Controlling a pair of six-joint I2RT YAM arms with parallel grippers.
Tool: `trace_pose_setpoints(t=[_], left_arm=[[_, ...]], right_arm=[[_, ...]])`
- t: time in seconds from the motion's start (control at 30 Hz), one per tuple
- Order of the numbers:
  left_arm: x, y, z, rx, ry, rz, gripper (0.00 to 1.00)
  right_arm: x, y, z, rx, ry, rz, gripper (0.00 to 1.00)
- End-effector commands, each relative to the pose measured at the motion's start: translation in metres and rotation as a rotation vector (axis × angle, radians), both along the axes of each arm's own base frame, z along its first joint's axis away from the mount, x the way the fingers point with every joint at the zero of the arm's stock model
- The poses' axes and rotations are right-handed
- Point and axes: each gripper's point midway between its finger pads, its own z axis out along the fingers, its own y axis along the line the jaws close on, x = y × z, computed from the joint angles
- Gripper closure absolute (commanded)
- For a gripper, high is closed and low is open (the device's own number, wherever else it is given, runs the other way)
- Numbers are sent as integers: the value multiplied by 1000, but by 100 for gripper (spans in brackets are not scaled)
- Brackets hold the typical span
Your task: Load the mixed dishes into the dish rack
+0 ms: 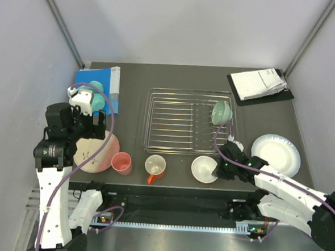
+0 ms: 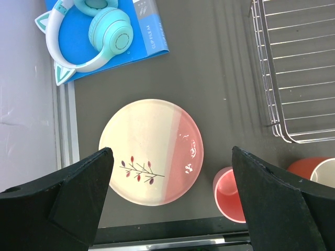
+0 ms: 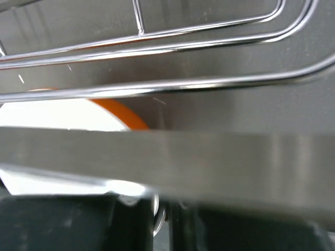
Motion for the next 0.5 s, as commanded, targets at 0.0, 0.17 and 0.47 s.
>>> trace_pose_setpoints(t=[0.0,0.17,0.47], left_arm=[[2,1,14,13,-54,-4,1],[1,-1,15,5,-57,-9,1],[3,-3,15,-4,-60,-13,1]], right_arm=[[3,-9,6,5,-38,-60,100],[2,-18,21,-14,-100,-83,100],[-14,-23,101,-90,-171,-54,100]])
